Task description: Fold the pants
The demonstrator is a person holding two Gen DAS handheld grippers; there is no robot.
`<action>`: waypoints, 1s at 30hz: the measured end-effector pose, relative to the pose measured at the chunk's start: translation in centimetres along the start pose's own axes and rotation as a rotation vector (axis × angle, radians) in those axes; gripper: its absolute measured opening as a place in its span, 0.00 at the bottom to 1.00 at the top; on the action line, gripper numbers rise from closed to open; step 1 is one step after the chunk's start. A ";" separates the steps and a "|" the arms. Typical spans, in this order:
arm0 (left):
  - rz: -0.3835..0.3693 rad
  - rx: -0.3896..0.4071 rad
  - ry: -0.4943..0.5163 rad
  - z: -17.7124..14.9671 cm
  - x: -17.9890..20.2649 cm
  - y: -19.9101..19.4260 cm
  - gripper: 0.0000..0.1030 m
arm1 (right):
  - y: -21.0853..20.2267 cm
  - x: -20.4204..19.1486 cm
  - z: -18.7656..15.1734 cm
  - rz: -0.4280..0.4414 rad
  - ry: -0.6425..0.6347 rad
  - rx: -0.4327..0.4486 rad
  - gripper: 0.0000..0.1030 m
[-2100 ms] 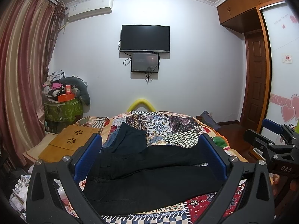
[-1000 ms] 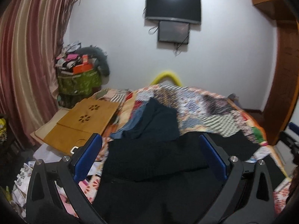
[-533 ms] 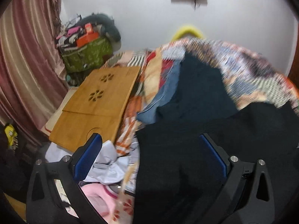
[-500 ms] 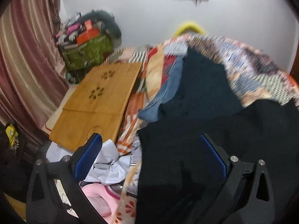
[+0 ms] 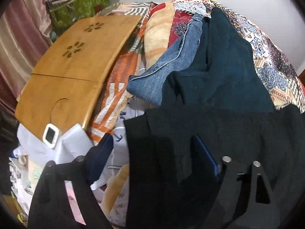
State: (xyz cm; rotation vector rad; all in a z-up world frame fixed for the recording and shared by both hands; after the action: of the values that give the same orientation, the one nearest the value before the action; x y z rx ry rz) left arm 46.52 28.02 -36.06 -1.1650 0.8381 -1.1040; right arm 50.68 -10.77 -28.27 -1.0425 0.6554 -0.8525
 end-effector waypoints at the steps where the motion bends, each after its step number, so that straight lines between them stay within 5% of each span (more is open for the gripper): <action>1: -0.015 -0.008 -0.005 0.2 0.2 0.2 0.75 | 0.4 0.1 0.3 -0.002 -0.008 -0.002 0.97; 8: -0.075 -0.078 -0.031 0.7 1.5 1.9 0.53 | 3.4 -0.5 0.9 0.021 -0.040 -0.062 0.81; 13: -0.022 -0.056 -0.039 0.2 1.2 0.9 0.22 | 3.0 -1.0 0.1 0.040 -0.031 -0.034 0.61; 16: -0.043 -0.051 -0.056 -0.3 0.7 -0.2 0.17 | 2.6 -1.4 -0.7 0.028 -0.045 -0.041 0.42; 18: -0.025 -0.035 -0.050 -0.6 0.7 -1.2 0.10 | 2.1 -1.5 -1.4 0.034 -0.042 -0.045 0.16; 20: -0.010 -0.014 -0.040 -0.8 1.0 -2.4 0.09 | 1.8 -1.4 -1.5 0.043 -0.029 -0.047 0.07; 30: 0.030 0.175 0.026 -3.8 1.8 -13.4 0.08 | -6.6 -2.3 -2.5 -0.009 -0.012 0.107 0.06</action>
State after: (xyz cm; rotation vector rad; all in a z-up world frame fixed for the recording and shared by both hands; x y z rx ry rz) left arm 40.46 24.84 -23.76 -0.9919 0.7607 -1.1456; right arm 45.56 -11.68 -22.94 -0.9543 0.5890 -0.8786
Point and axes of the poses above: each gripper's, at about its wrist camera, not at the fingertips, and y roughly the way its jaws point, x to its right, z to its top, the point moved 8 cm from there along y, roughly the way its jaws point, and after that the axes turned 13 degrees about -x, right-handed, at the moved point
